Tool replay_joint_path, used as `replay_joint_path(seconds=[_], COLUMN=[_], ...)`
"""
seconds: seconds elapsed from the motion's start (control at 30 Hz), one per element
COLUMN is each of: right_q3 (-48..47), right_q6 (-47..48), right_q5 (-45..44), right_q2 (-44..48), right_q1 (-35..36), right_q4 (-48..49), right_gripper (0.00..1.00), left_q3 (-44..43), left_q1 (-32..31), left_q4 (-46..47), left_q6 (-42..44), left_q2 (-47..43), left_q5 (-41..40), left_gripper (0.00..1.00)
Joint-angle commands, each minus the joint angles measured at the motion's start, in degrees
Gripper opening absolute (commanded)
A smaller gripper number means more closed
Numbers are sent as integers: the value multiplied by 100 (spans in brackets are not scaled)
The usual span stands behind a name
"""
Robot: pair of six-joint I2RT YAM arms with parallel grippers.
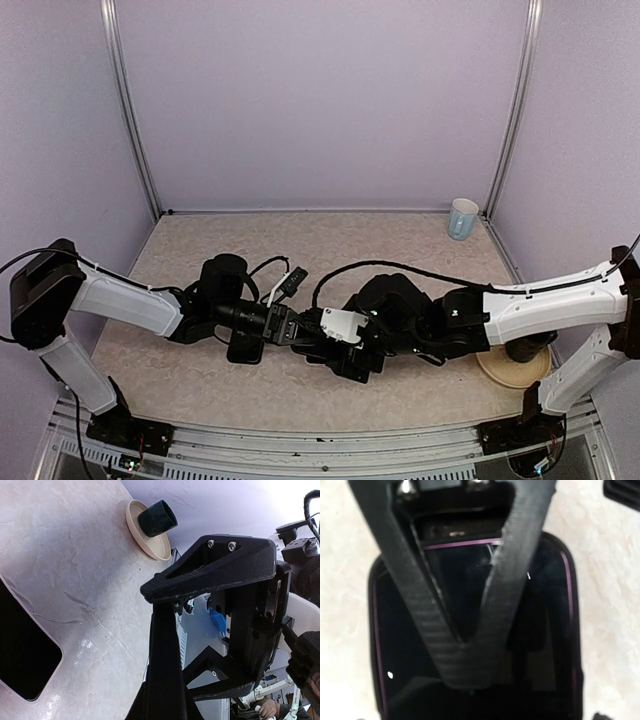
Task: Put the phone into the phone case
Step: Pass from the left arm to the right
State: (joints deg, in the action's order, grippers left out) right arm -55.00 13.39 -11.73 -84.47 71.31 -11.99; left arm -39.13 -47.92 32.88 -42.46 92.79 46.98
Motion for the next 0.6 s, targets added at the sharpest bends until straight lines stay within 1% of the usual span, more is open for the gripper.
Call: replay_joint_path(seconds=[0.0, 0.2, 0.47, 0.57], right_q3=[-101, -215, -269, -277], right_q6=[-67, -82, -95, -125], right_q5=[-208, -377, -270, -217], right_q2=[-140, -267, -392, -419], right_q1=[135, 173, 186, 206], right_q4=[272, 478, 455, 436], right_gripper=[99, 99, 89, 92], left_q3=[-70, -59, -24, -24], left_q1=[20, -14, -15, -15], left_q4=[417, 478, 565, 608], left_q6=[-41, -73, -104, -131], left_q2=[8, 70, 127, 159], left_q5=[47, 52, 43, 39], left_gripper=[0, 0, 0, 0])
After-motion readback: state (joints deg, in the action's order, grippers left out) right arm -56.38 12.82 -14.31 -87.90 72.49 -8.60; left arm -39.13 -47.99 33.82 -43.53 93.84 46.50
